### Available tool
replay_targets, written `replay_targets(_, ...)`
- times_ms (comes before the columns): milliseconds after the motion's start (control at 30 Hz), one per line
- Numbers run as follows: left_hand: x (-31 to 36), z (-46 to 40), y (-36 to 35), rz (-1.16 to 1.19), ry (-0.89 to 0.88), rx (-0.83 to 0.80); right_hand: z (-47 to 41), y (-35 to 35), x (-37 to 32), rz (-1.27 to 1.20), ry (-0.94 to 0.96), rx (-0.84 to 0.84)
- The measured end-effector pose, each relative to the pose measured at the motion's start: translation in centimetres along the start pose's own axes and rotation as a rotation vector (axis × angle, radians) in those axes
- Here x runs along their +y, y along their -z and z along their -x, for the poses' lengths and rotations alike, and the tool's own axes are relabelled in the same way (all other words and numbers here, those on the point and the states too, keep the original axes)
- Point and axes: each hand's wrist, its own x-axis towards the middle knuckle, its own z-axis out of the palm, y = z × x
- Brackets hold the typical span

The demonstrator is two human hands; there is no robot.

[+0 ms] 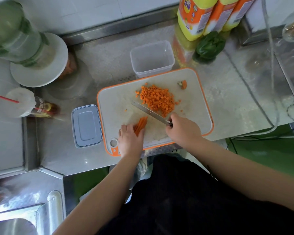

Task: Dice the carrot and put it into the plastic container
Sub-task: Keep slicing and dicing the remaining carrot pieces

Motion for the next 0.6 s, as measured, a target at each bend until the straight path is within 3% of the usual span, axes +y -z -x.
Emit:
replay_targets(267,-2.5,0.2,1.2,0.082,-0.181,-0.079,0.0,-0.2,-0.3,0.07,-0.014,-0.067)
replay_targets(433,-6.2,-0.8,2.6,-0.055,-0.422,-0.204,0.2,-0.3,-0.4,0.084,-0.045,-0.094)
replay_targets(600,-6.1,-2.1,2.7,-0.139,-0.572,-0.157,0.2,-0.3,-0.5,0.074,-0.052,-0.103)
